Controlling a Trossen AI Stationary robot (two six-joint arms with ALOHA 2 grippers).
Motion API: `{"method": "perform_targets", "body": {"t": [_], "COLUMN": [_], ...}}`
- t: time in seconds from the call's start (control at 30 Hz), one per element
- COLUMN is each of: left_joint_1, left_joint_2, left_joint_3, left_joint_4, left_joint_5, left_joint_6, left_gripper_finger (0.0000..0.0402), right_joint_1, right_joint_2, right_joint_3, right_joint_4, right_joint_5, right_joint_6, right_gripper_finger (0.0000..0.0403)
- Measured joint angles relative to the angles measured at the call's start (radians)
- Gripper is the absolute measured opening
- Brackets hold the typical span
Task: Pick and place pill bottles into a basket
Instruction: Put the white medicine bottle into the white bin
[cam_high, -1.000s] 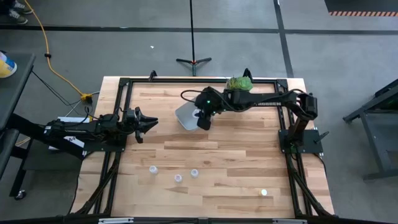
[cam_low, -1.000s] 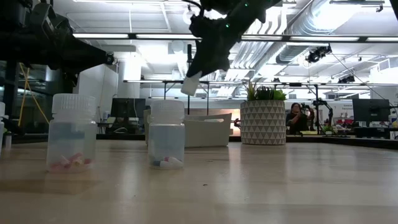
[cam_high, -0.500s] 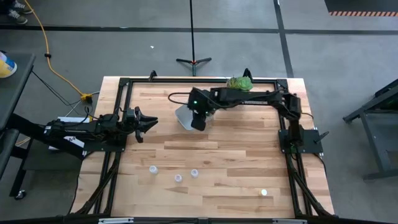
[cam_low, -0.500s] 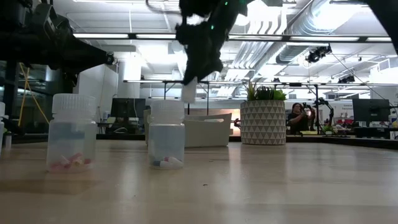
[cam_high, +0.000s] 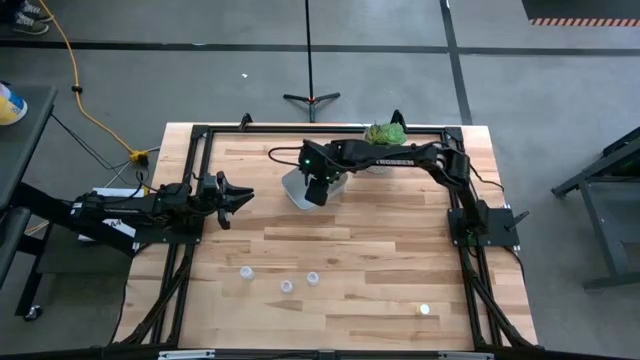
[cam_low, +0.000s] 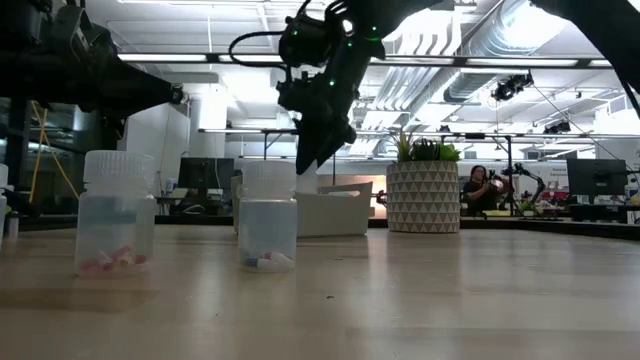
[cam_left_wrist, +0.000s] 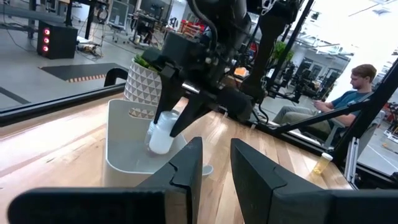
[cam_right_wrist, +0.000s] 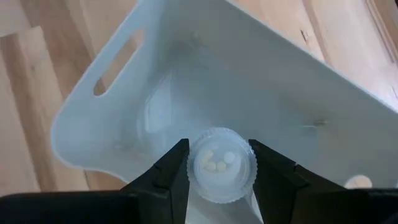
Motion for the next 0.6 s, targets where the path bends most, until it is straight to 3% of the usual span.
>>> {"method": "perform_targets", "body": {"t": [0.43, 0.6], "left_joint_1": [0.0, 0.0], "left_joint_2": [0.0, 0.0], "left_joint_3": [0.0, 0.0], "left_joint_4": [0.0, 0.0], "left_joint_5": [-0.002, -0.002], "left_joint_6": [0.0, 0.0], "left_gripper_finger": [0.012, 0.012], "right_joint_1": [0.001, 0.001], "right_joint_2": [0.076, 0.077], "right_joint_3": [-0.001, -0.001], "right_joint_4": [0.017, 0.01], "right_joint_5": [-0.034, -0.047], "right_joint_6": [0.011, 0.024], "right_gripper_finger": [0.014, 0.0168]}}
